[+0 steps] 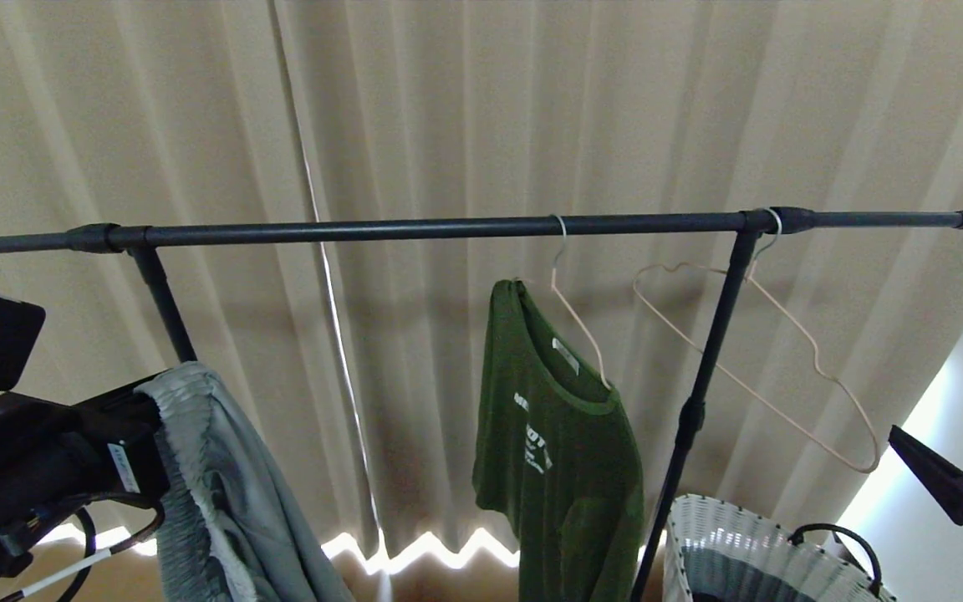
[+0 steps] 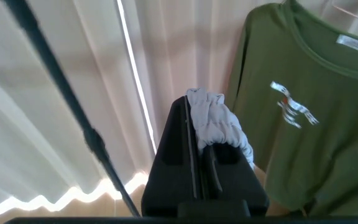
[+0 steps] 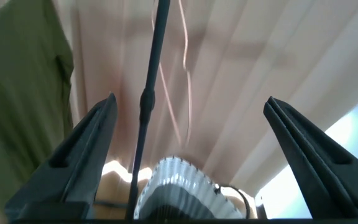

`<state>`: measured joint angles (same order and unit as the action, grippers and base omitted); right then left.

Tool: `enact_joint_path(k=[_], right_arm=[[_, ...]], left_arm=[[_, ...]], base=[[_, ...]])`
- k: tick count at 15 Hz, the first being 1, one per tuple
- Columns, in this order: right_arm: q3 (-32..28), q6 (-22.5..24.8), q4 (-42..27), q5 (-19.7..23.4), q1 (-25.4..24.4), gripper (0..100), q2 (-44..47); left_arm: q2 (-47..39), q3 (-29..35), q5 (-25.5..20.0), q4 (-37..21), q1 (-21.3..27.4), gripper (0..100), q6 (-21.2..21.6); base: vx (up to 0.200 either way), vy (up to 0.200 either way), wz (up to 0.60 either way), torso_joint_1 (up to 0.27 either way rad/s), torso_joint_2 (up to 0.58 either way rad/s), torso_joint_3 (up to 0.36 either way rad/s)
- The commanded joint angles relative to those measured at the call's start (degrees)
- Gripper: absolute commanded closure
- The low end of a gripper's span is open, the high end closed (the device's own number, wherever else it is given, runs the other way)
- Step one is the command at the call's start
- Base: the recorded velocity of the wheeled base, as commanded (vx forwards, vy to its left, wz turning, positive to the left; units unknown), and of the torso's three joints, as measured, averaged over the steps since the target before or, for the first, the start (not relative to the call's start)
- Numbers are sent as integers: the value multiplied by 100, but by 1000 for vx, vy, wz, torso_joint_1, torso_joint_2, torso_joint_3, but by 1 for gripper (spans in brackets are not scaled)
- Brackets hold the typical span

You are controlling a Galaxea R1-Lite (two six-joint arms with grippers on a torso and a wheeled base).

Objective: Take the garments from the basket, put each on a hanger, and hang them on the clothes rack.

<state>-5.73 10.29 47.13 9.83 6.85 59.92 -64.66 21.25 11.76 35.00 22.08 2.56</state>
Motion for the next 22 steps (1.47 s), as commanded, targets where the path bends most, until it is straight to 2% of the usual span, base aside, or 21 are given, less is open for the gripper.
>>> enact_joint_path(k=[1,3,5,7,10,11,13,16,19,22], right_arm=[[107,-1,-11,19,-44,0,-24],[116,-18,-55,72,-52,0,29],[-218,-9,-600,169,-52,0,73],[-789,-1,-1514,169,-52,0,29],[-1809,-1,-2841,169,-52,0,126],[-2389,-1,-3658,169,-52,0,240],[-2828,-9,-4238,178,-52,0,521],[-3496,-1,-4256,160,-44,0,1532],[-3892,8,-4212,169,-44,0,2376],[-4287,175,-3790,169,-52,0,3290]], left_arm=[[6,29,1,7,-10,100,-1],[15,29,1,-2,-37,100,-10],[6,169,1,16,-28,100,-10],[-73,389,-7,51,-2,100,-1],[-100,362,-122,51,-10,100,-1],[-73,362,-245,51,-28,100,-10],[-64,354,-254,51,-19,100,-1],[-73,327,-254,51,-10,100,-1],[-56,319,-254,51,-2,100,-1],[-64,248,-245,51,271,100,60]], base=[[0,0,0,0,0,0],[0,0,0,0,0,0],[0,0,0,0,0,0],[0,0,0,0,0,0],[0,0,0,0,0,0],[0,0,0,0,0,0],[0,0,0,0,0,0],[0,0,0,0,0,0],[0,0,0,0,0,0],[0,0,0,0,0,0]])
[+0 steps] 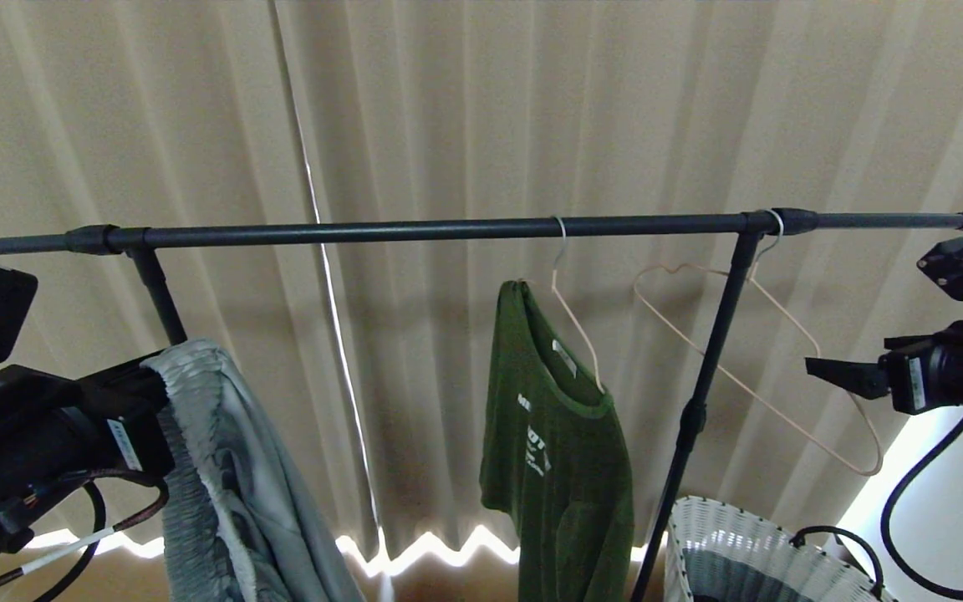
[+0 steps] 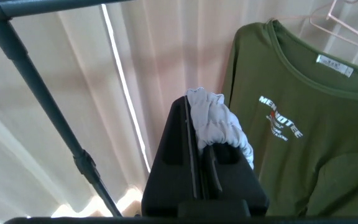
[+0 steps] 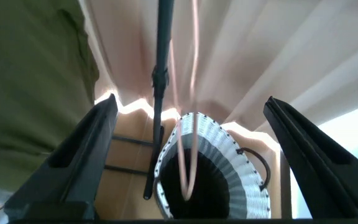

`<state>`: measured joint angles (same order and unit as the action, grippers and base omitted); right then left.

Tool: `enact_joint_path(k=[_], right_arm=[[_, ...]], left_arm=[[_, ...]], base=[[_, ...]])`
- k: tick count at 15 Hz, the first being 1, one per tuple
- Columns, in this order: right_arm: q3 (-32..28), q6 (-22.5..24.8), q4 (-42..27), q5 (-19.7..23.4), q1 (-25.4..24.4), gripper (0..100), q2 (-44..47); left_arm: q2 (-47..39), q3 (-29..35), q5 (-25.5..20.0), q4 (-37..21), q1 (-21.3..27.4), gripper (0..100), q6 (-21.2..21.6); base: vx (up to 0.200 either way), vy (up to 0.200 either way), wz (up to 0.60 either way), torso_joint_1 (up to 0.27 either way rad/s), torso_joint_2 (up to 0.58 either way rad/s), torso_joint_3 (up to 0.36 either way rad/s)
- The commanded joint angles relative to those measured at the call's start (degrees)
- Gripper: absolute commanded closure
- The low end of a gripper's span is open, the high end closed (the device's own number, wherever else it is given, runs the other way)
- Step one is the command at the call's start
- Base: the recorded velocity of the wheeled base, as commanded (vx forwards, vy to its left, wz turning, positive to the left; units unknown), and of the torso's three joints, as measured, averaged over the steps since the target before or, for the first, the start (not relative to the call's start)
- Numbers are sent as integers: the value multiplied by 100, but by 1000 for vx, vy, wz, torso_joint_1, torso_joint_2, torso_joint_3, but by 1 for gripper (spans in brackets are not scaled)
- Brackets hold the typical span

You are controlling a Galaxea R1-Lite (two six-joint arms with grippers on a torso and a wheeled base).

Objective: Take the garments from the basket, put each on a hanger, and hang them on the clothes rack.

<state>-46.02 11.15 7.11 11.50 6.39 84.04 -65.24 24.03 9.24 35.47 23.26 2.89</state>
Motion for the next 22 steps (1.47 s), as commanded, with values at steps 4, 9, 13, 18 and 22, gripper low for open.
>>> enact_joint_path(k=[4,9,13,18,22], right_arm=[[-592,97,362,2,-41,0,1510],[-856,89,370,2,-164,0,1791],[-838,89,370,2,-164,0,1774],[-795,89,370,-16,-164,100,1571],[-759,80,362,-16,-147,100,1404]], left_arm=[[-6,-56,8,3,179,100,71],[12,-74,8,3,179,100,71],[20,-82,8,3,179,100,71],[29,-82,8,3,179,100,71],[29,-82,8,3,179,100,71]], base=[[0,0,0,0,0,0],[0,0,0,0,0,0],[0,0,0,0,0,0],[0,0,0,0,0,0],[0,0,0,0,0,0]])
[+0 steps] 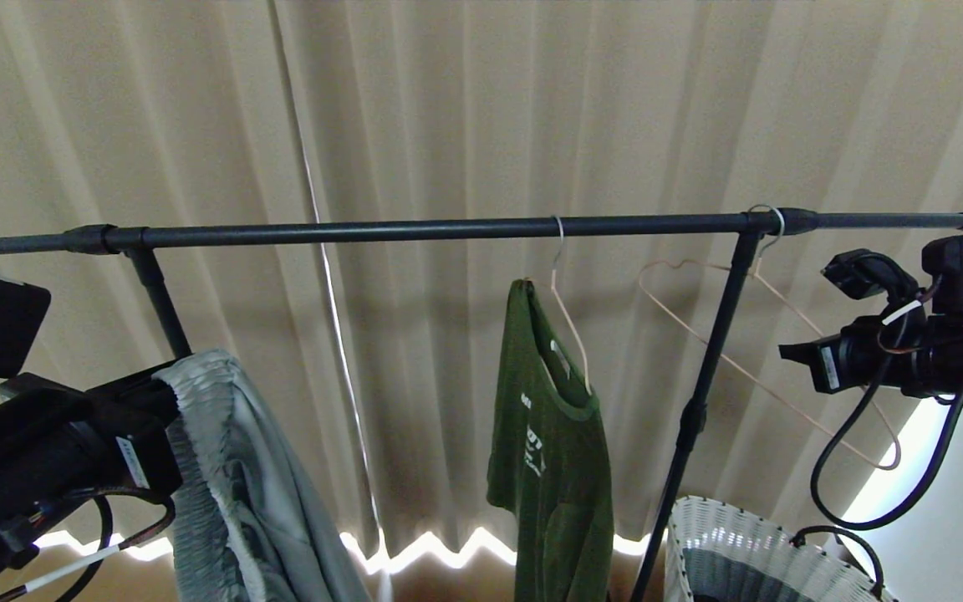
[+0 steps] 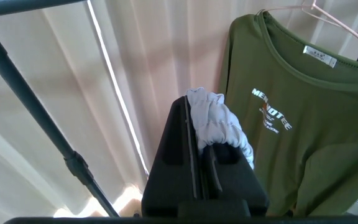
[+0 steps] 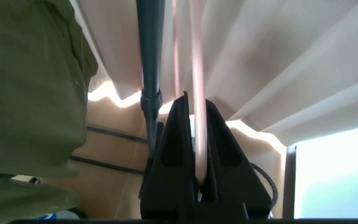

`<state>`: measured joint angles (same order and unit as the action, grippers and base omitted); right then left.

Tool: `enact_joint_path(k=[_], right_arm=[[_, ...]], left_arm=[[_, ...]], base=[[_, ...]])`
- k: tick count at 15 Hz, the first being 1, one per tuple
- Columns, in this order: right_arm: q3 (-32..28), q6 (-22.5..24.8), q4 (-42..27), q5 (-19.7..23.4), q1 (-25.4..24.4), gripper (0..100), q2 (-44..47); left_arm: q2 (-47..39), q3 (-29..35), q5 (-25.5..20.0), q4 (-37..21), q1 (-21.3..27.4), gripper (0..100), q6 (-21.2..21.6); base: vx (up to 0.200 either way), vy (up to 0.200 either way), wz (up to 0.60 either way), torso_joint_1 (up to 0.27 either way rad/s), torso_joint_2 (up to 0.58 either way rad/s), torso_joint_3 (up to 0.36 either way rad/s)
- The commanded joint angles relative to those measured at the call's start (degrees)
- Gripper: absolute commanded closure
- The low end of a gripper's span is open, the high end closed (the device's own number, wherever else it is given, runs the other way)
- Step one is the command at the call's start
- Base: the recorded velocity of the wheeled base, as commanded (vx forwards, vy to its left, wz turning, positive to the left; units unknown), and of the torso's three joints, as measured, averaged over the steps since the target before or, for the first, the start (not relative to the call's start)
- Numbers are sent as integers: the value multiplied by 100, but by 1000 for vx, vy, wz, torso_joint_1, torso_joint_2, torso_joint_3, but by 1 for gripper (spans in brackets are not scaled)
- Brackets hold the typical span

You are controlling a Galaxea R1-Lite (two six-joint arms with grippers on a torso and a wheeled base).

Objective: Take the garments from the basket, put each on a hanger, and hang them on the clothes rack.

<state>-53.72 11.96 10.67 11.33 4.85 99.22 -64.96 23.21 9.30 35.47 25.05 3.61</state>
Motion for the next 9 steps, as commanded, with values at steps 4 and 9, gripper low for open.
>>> enact_joint_path(k=[4,9], right_arm=[[204,-27,23,19,139,100,-474],[864,-36,32,28,183,100,-1300]], left_arm=[[63,-10,1,3,-9,100,0],[72,-45,1,3,-9,100,8]], base=[[0,0,0,0,0,0],[0,0,0,0,0,0]])
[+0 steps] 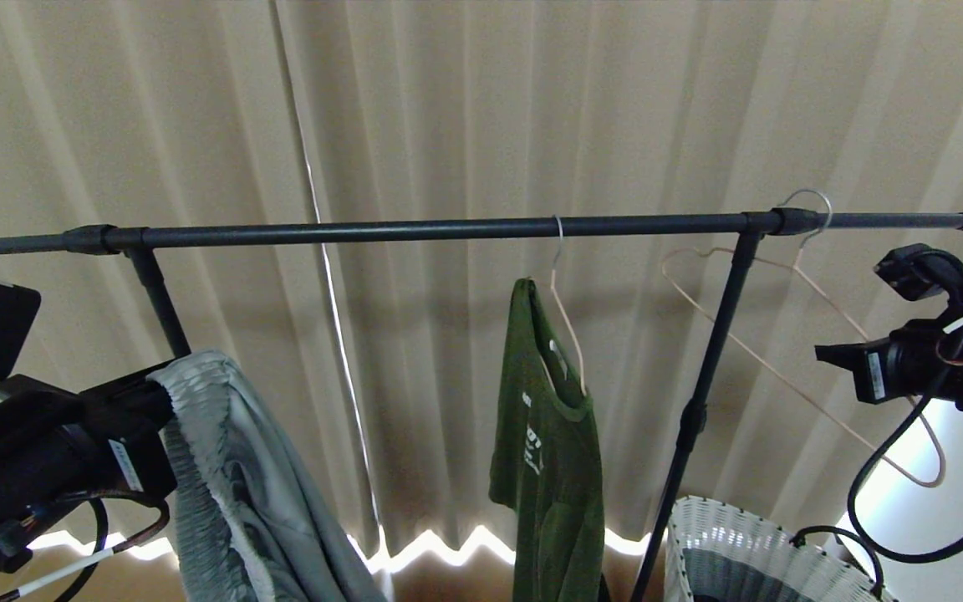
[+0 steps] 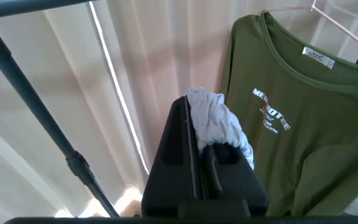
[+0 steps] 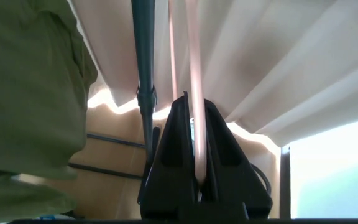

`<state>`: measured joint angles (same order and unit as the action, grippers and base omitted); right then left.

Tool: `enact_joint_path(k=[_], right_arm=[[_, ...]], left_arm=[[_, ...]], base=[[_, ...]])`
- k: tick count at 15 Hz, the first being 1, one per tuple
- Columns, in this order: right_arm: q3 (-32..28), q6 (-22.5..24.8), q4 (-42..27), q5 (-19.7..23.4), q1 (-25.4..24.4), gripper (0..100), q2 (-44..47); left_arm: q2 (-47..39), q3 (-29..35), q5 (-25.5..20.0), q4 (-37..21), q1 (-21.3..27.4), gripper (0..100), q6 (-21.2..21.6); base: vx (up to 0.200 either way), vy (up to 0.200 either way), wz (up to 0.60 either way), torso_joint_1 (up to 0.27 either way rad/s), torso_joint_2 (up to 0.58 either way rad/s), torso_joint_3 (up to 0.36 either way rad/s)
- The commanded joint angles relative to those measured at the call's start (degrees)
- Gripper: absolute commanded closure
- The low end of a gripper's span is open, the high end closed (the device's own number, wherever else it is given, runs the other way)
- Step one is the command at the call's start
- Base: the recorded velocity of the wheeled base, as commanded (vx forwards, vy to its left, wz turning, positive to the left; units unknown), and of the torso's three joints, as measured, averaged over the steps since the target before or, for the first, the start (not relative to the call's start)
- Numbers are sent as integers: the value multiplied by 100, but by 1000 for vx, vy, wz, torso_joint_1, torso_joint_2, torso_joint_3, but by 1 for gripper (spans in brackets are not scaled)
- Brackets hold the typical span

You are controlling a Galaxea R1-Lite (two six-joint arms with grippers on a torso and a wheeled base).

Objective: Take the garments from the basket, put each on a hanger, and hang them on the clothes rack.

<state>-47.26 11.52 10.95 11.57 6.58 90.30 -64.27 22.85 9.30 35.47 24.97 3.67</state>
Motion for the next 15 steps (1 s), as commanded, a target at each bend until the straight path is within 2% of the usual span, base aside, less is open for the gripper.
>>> enact_joint_path(k=[1,4,7,15], right_arm=[[297,-1,4,3,10,100,-487],[587,8,-5,-6,10,100,-865],[877,17,-5,-14,10,100,-1146],[991,17,-5,-41,71,100,-1172]], left_arm=[[11,-8,1,3,-1,100,2],[11,-43,1,3,-1,100,73],[116,-114,19,3,-36,100,389],[160,-158,19,3,-36,100,407]], base=[[0,0,0,0,0,0],[0,0,0,0,0,0],[0,0,0,0,0,0],[-200,0,0,11,5,3]])
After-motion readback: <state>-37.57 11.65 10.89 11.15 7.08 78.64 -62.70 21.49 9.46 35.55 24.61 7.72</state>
